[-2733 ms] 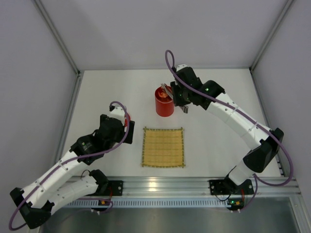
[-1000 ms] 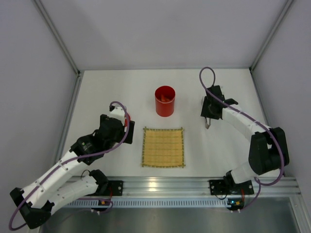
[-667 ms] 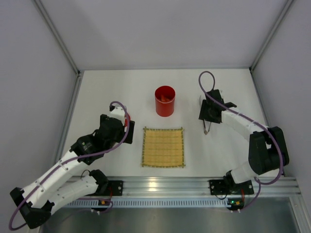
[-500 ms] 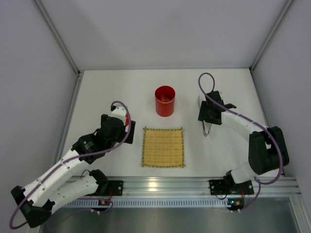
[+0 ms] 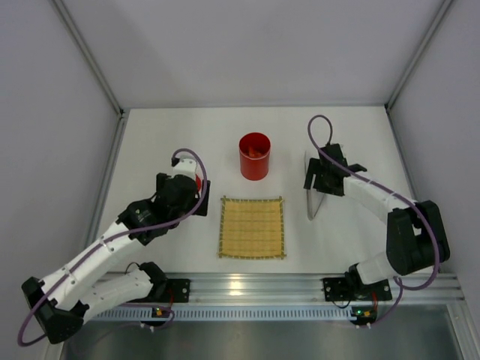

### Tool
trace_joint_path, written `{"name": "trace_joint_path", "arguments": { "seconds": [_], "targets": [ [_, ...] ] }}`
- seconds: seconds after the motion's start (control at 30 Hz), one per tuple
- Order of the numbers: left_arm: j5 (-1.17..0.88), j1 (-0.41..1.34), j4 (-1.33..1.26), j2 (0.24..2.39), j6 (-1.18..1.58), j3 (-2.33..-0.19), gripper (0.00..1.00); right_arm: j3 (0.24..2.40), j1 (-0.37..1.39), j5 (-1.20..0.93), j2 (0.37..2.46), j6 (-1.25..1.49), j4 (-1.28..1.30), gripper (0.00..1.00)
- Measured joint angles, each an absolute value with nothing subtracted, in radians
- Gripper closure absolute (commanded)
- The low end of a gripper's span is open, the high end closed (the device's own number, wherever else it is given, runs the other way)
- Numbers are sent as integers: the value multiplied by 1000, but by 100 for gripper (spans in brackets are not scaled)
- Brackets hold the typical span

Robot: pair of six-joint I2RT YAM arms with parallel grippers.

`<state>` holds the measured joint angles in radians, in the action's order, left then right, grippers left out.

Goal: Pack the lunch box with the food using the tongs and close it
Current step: Place the clamp at the center of the board, then pick up the box lid from the center of the board.

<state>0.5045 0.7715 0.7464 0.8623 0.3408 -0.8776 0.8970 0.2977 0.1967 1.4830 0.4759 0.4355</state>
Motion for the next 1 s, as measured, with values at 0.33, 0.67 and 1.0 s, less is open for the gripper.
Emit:
{"name": "trace_joint_path", "arguments": {
  "seconds": [0.33,0.67,1.0],
  "targets": [
    [485,500,740,1119,477,-994,11,952,298,146,1325,469,464,21],
    [398,386,588,1244,727,-912,18,1034,298,93,1242,445,488,20],
    [502,386,475,1447,1058,-911,34,1042,298,42,1231,446,503,20]
  ]
}}
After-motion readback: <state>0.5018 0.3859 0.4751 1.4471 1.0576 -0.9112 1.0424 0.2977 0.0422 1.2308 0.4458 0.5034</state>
